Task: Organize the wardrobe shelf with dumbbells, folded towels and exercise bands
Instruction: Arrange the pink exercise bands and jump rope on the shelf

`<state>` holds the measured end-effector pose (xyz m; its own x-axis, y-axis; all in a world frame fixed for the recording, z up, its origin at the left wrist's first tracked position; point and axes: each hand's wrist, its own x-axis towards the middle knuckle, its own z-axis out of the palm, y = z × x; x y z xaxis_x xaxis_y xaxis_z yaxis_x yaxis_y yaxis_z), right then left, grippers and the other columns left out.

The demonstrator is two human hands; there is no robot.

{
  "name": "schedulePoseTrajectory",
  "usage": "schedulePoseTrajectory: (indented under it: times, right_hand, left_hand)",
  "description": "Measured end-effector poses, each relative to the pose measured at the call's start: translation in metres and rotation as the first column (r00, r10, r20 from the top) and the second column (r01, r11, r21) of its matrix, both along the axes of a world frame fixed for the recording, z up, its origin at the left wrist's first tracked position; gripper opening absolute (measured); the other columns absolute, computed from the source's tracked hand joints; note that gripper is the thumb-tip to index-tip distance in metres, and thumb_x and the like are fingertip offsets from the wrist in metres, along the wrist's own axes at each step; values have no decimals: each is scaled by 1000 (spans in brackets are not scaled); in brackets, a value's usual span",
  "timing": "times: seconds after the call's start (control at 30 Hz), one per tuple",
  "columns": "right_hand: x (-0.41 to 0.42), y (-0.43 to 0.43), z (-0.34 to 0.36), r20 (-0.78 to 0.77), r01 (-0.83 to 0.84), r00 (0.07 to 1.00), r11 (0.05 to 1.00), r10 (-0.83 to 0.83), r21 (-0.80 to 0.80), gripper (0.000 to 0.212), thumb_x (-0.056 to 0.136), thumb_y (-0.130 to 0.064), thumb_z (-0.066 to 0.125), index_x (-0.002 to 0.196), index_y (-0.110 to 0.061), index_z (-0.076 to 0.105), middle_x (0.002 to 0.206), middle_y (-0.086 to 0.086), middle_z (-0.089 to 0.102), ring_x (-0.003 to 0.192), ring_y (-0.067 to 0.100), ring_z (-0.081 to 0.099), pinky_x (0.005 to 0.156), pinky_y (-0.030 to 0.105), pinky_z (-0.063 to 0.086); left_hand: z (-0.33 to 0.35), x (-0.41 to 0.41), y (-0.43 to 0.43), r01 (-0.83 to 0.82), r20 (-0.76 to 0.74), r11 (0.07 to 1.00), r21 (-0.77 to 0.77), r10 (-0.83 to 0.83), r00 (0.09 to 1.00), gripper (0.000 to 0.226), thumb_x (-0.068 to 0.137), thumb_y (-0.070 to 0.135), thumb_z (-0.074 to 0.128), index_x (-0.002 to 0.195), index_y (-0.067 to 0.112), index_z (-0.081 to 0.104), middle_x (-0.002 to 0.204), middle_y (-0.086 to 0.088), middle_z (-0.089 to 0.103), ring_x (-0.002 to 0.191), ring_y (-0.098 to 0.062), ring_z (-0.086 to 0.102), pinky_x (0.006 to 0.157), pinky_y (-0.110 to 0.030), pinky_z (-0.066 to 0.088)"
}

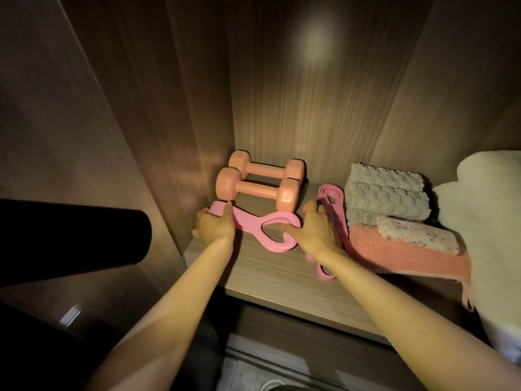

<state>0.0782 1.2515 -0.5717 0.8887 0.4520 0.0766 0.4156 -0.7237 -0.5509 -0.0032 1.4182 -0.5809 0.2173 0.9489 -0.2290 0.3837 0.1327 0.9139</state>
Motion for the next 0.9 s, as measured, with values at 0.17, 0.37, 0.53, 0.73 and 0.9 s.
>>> schedulePoseTrajectory:
  times: [0.17,0.37,0.53,0.73,0.9]
  right_hand:
    - [-11,-6,-6,105,-250,962,968,252,-41,39,90,-31,64,122,-10,61,127,4,46,108,22,53,86,30,46]
    - [-20,-5,-11,50,-299,952,953,301,-48,49,95,-44,50,134,-14,54,143,5,40,127,24,38,106,35,35]
    - [-25,-9,-16,82,-353,912,872,401,-340,67,93,-57,44,145,-16,34,155,2,17,130,26,24,108,42,32]
    - [-37,-14,-2,-17,-359,930,898,367,-253,53,96,-46,47,143,-26,35,159,0,-2,138,30,10,113,49,21]
    - [-50,-41,26,147,-311,926,924,347,-224,47,95,-37,52,139,-23,44,149,-2,32,132,23,26,106,41,32]
  left_hand:
    - [-3,-14,-11,15,-39,977,210,-7,999,54,89,27,65,137,14,43,137,-13,48,126,-32,33,103,-42,34]
    - [-13,-35,-14,370,-287,629,684,-233,929,28,92,25,61,119,20,64,134,-1,51,119,-24,39,95,-37,37]
    - [-20,-44,-6,638,-599,495,590,-262,757,36,100,28,44,134,22,55,147,-1,43,134,-27,32,107,-43,27]
    - [-8,-53,-11,784,-734,441,436,-329,594,48,103,35,30,150,22,27,159,-1,16,146,-27,8,117,-48,7]
    - [18,-67,-37,769,-655,431,472,-412,633,50,101,35,38,148,19,31,156,-3,27,144,-28,20,116,-43,18]
